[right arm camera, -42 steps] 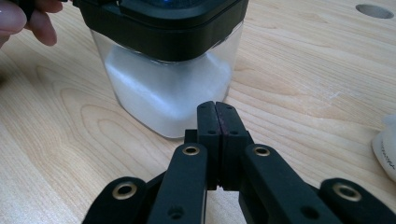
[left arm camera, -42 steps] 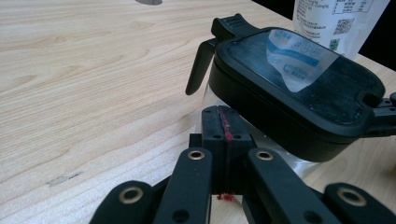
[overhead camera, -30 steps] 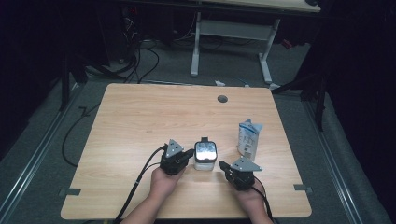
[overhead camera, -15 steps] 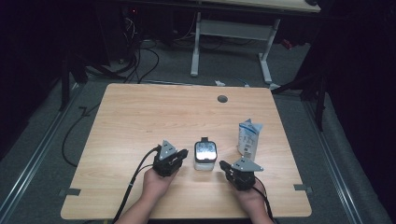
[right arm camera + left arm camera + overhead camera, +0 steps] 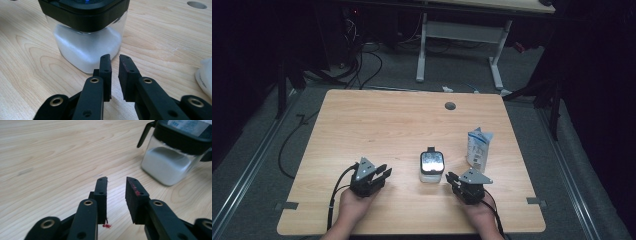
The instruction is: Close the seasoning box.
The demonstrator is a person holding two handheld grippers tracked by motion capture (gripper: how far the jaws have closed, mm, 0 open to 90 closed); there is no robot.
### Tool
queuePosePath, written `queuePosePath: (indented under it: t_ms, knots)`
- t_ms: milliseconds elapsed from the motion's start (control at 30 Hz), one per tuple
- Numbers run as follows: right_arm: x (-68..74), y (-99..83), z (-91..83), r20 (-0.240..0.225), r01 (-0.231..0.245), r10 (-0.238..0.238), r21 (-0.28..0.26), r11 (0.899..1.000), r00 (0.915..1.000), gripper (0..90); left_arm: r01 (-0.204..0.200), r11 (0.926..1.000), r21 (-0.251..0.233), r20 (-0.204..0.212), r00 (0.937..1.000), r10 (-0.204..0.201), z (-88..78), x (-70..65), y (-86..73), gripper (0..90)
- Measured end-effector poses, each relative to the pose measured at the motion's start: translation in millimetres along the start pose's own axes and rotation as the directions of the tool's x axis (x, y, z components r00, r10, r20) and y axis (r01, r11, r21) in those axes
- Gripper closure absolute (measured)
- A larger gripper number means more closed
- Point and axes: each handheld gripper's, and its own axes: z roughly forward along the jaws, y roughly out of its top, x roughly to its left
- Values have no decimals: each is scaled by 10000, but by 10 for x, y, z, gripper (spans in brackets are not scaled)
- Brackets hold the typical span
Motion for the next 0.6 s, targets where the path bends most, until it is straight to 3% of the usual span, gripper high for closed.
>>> queuePosePath:
  t_ms: [267,300,367,433,533,600]
  knots:
    - [-32,3,-33,156,-64,65,-60,10000,9999,765,-190,9988,449,-553,9982,215,-297,175,-238,578]
    - [-39,0,-39,178,-93,93,-39,9999,9998,758,-281,9984,483,-768,9965,318,-346,183,-289,562]
    - [-56,-9,-55,280,-161,161,-10,9999,9995,739,-531,9969,588,-1582,9855,618,-469,219,-382,546]
    - [-75,-16,-67,339,-235,236,-34,9997,9991,726,-319,9986,431,-1803,9828,392,-560,279,-397,537]
    - [-112,-24,-78,467,-366,368,-51,9993,9982,719,202,9997,138,-1702,9853,-176,-624,373,-411,534]
    - [-133,-22,-74,518,-465,469,-78,9989,9976,717,232,9995,218,-1695,9853,-192,-606,398,-417,518]
